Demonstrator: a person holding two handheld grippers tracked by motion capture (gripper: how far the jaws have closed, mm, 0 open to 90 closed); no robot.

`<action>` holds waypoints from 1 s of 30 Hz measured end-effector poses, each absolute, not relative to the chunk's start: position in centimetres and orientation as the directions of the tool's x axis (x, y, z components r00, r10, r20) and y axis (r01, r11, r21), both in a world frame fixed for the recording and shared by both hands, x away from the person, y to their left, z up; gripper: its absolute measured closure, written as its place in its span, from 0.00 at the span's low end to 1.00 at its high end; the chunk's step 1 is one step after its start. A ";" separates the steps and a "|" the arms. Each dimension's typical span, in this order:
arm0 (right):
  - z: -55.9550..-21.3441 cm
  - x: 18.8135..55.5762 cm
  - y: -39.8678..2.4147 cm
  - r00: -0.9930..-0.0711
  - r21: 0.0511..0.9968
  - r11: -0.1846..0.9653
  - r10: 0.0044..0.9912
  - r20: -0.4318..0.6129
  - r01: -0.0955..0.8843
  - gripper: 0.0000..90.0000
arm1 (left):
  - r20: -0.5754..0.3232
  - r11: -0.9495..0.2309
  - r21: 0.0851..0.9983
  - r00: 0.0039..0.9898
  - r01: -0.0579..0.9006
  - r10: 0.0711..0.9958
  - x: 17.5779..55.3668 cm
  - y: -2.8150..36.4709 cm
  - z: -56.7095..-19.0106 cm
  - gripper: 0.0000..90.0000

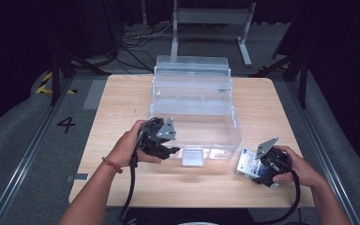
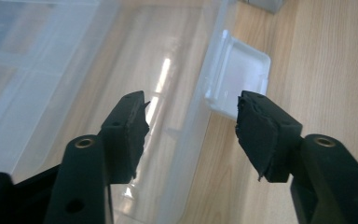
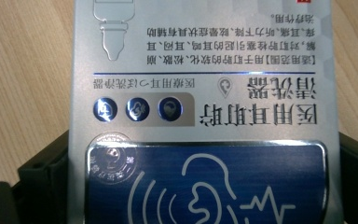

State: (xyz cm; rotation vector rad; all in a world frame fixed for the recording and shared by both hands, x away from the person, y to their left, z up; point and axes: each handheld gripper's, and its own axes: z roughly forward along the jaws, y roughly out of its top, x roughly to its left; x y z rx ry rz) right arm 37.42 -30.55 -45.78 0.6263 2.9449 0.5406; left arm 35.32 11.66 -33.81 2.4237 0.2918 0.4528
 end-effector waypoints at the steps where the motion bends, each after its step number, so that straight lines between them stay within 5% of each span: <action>1: -45.8 37.4 -30.6 -0.909 0.361 0.848 0.418 -0.002 0.389 0.05 | 0.258 -0.742 0.664 0.902 0.094 0.345 34.3 12.7 -34.1 0.40; 6: -45.8 37.4 -30.8 -0.904 0.364 0.843 0.427 -0.004 0.396 0.05 | 0.227 -0.676 0.724 0.876 0.141 0.426 32.0 16.0 -36.1 0.36; 19: -45.1 37.3 -31.5 -0.893 0.392 0.824 0.450 -0.010 0.410 0.05 | 0.126 -0.731 0.559 0.831 0.391 0.542 33.7 21.2 -46.0 0.26; 30: -43.7 37.2 -33.0 -0.867 0.459 0.782 0.496 -0.048 0.422 0.05 | 0.002 -0.625 0.641 0.813 0.446 0.582 34.8 22.6 -47.7 0.15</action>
